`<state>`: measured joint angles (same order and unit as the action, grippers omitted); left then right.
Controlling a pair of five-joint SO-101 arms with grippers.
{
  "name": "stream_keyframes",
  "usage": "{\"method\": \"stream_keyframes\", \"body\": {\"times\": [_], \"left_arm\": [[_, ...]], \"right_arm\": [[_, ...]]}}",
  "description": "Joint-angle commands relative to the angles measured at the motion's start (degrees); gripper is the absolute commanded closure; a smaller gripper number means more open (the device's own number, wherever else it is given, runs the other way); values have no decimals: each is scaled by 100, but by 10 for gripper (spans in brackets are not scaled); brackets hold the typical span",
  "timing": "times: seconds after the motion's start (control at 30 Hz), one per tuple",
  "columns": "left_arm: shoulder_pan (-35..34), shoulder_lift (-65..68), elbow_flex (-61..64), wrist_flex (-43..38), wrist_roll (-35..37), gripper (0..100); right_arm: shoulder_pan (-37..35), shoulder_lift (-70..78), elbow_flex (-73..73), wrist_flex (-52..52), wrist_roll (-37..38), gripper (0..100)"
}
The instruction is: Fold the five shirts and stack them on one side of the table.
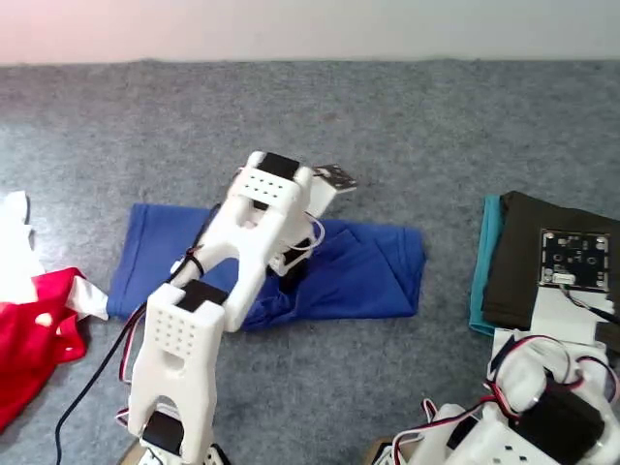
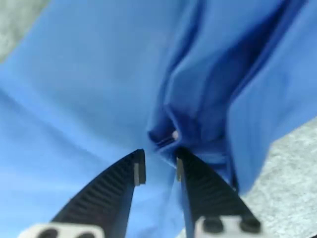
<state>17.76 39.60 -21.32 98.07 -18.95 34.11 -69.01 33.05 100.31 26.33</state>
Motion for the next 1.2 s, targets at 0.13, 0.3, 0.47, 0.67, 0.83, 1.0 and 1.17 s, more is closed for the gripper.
{"method": "stream_keyframes", "body": {"times": [0.13,0.3,0.47,0.67,0.83,1.0,1.17], "left_arm": [[-413,-53,-198,141,-193,892],[-185,-62,-207,158,-167,893],[114,-484,-189,229,62,893],[466,-1477,-171,237,158,891],[633,-1996,-163,237,369,889],[1116,-2040,303,237,466,888],[1257,-2031,989,-35,466,889]], "right_arm": [[48,31,-167,127,53,989],[40,31,-167,127,53,989],[48,22,-167,127,53,989],[48,13,-167,127,53,989],[48,31,-167,127,53,989],[48,31,-167,127,53,989],[48,31,-167,127,53,989]]}}
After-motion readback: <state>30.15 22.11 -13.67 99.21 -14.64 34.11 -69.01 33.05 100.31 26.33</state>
